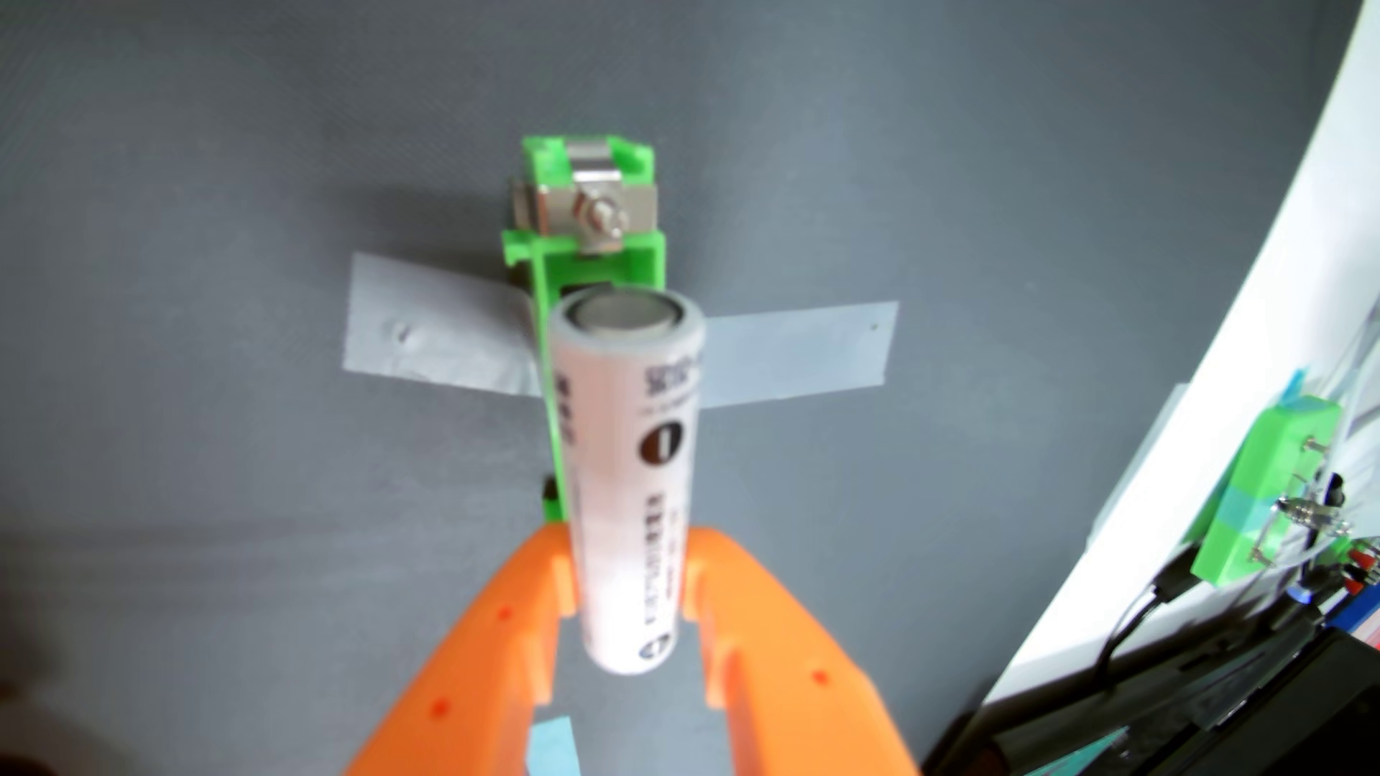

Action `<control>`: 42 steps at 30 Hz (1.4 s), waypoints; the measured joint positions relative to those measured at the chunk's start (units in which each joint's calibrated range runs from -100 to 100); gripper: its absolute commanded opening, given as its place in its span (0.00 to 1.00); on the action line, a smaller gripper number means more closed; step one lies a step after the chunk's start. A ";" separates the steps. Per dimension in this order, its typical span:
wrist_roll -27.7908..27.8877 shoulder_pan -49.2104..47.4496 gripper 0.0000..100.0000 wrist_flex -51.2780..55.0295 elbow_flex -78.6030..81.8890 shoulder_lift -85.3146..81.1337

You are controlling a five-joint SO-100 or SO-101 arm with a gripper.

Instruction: Insert Battery

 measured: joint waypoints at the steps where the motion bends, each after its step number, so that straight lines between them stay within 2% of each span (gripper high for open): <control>1: 0.00 0.00 0.01 -0.75 0.36 0.00; 35: 2.15 0.08 0.01 -2.68 1.81 0.00; 42: 2.15 4.01 0.01 -9.21 6.69 0.00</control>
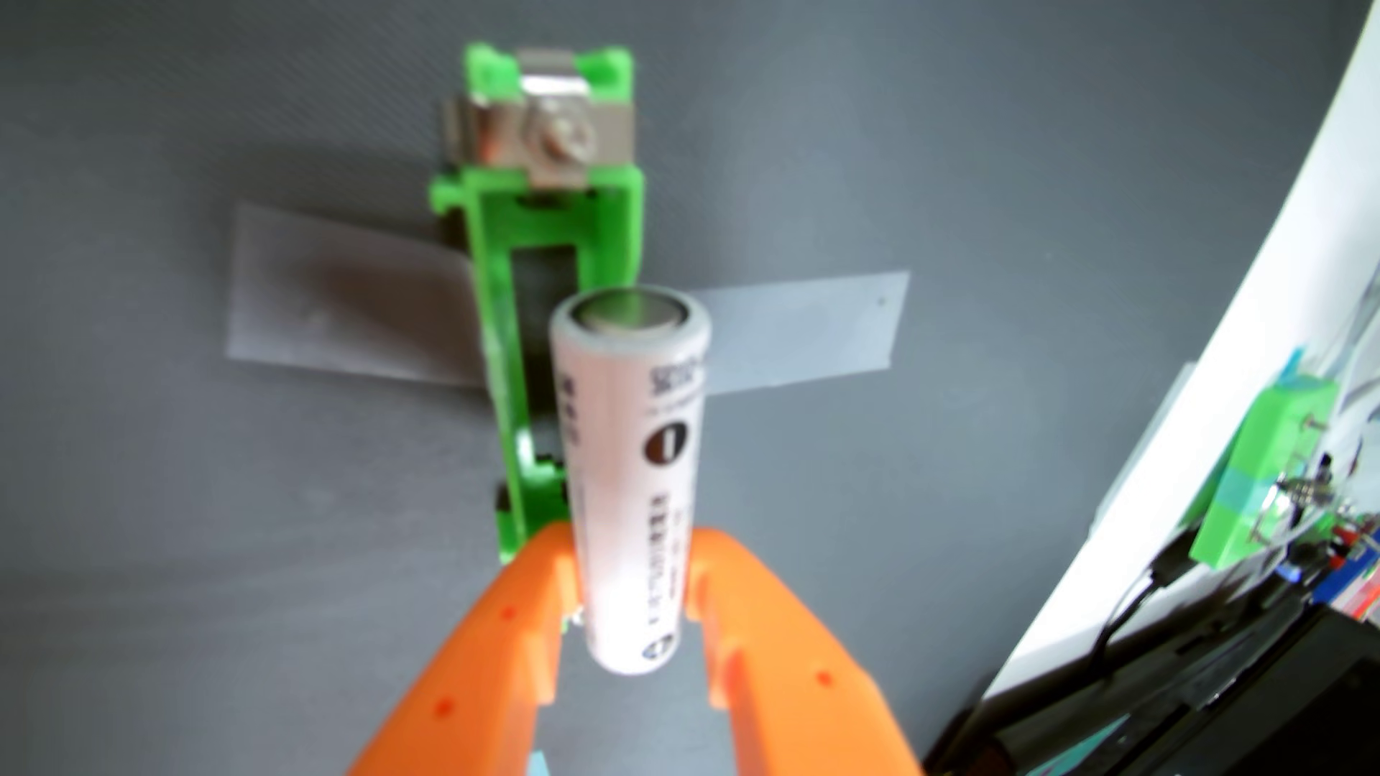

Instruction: Insert Battery

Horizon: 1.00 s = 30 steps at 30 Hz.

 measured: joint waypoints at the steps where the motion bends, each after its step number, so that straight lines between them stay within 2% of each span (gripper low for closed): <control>1: 0.00 0.16 0.01 -0.75 0.09 0.00; 30: 0.05 0.00 0.01 -2.26 0.36 0.00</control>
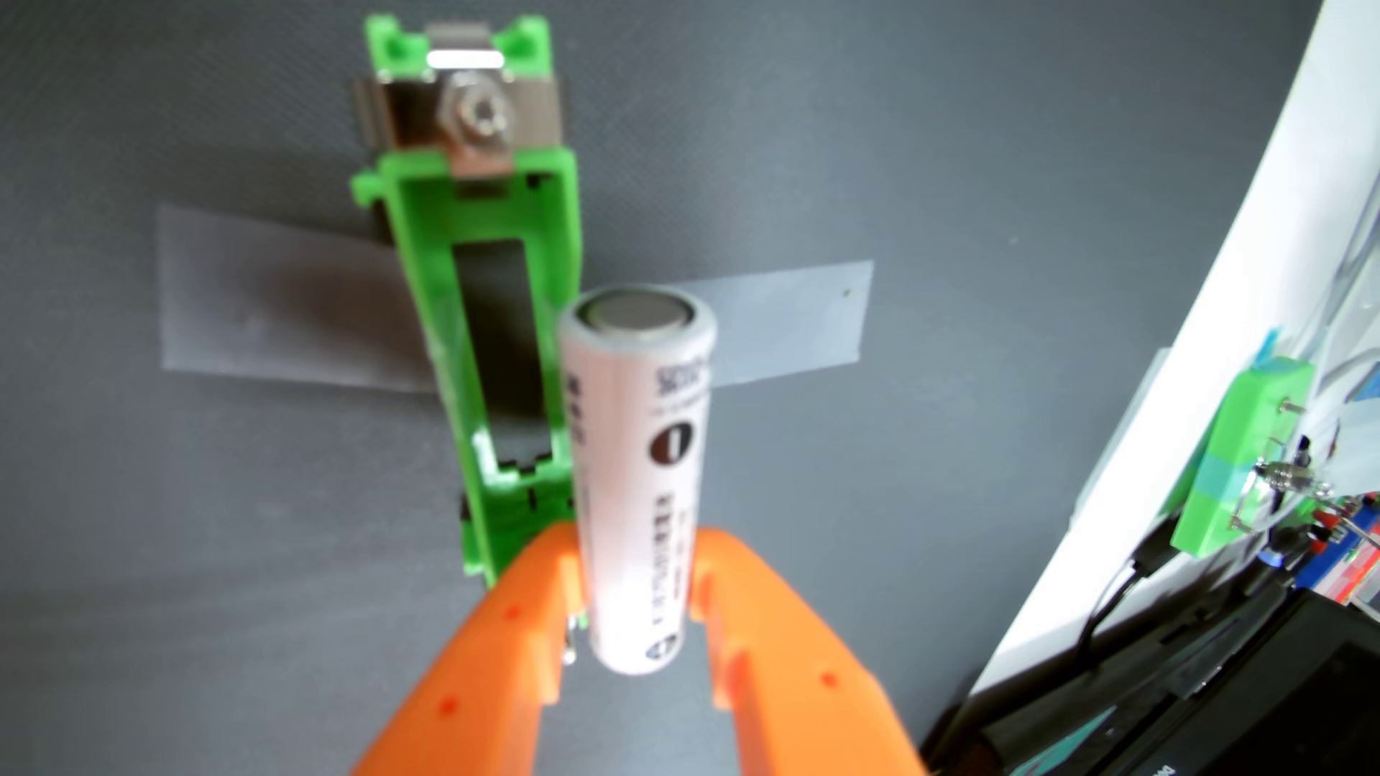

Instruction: Insert Battery

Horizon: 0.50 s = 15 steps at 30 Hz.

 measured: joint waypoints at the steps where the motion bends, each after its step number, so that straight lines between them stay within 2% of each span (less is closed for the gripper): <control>1: 0.00 0.00 0.01 0.00 0.00 0.00; 15: -0.05 -1.23 0.02 0.00 0.00 0.00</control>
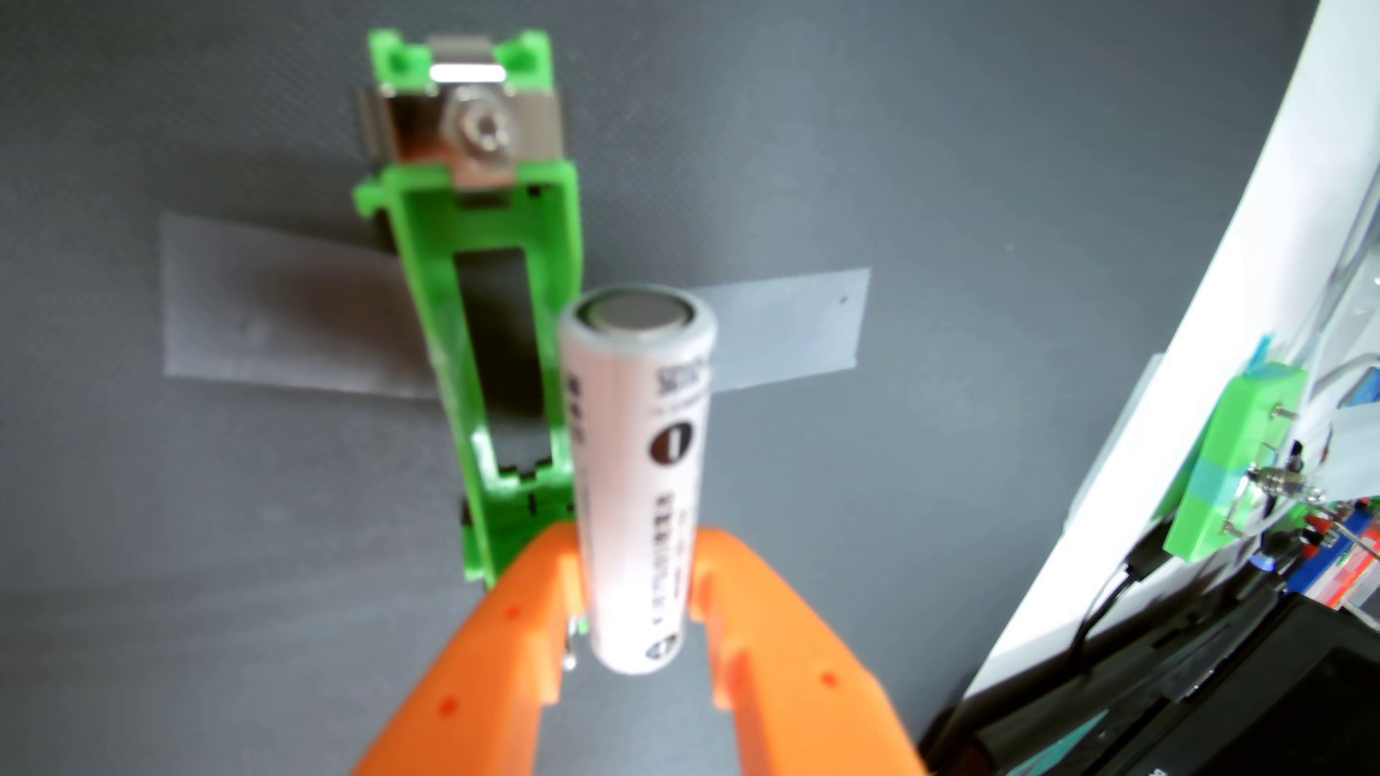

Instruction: Insert Battery

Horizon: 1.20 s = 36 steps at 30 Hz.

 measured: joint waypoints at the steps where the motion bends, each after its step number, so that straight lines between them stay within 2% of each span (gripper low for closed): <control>1: 0.00 -0.82 0.02 0.00 0.00 0.00; 4: 0.00 -3.20 0.02 0.00 0.00 0.00; 36: 0.00 -2.87 0.02 0.17 0.00 0.00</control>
